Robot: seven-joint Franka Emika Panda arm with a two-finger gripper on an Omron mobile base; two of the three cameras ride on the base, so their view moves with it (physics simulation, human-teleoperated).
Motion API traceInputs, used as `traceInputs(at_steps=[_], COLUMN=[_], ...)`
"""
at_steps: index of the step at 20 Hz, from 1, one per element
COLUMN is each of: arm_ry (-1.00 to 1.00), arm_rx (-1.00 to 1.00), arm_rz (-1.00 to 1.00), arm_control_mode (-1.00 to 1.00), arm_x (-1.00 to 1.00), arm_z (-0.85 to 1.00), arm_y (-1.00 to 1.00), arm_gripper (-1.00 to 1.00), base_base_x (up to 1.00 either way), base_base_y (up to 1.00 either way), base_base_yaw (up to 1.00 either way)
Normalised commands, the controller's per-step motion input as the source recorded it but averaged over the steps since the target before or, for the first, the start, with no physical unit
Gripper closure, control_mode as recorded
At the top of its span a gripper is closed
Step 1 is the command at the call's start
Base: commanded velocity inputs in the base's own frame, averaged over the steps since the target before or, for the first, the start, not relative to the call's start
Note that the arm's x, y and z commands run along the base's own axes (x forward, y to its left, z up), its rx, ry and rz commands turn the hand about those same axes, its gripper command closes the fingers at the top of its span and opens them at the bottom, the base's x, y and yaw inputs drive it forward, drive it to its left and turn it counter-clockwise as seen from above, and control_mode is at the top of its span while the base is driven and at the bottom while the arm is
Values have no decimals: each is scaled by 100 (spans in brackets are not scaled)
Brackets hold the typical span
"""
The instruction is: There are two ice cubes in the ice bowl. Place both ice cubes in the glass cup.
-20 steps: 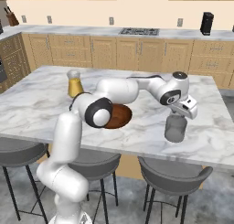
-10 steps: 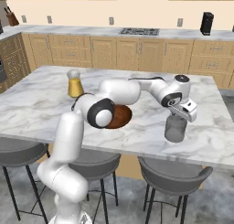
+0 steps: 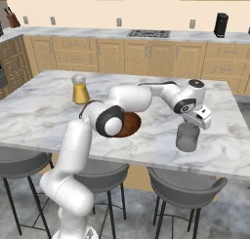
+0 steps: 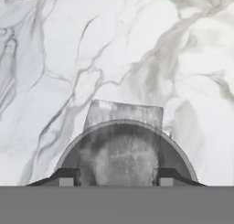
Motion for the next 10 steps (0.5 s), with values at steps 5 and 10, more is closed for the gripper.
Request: traceInputs(at_steps=[5,10], arm_ry=[0,0], arm_rx=[0,0], arm_rz=[0,0], arm_control_mode=[-100,-100], arm_x=[11,2], arm_z=[0,0], arm_y=[-7,0], arm_gripper=[-100,-100], base_base_x=[0,0], base_base_y=[0,0], base_base_yaw=[0,0])
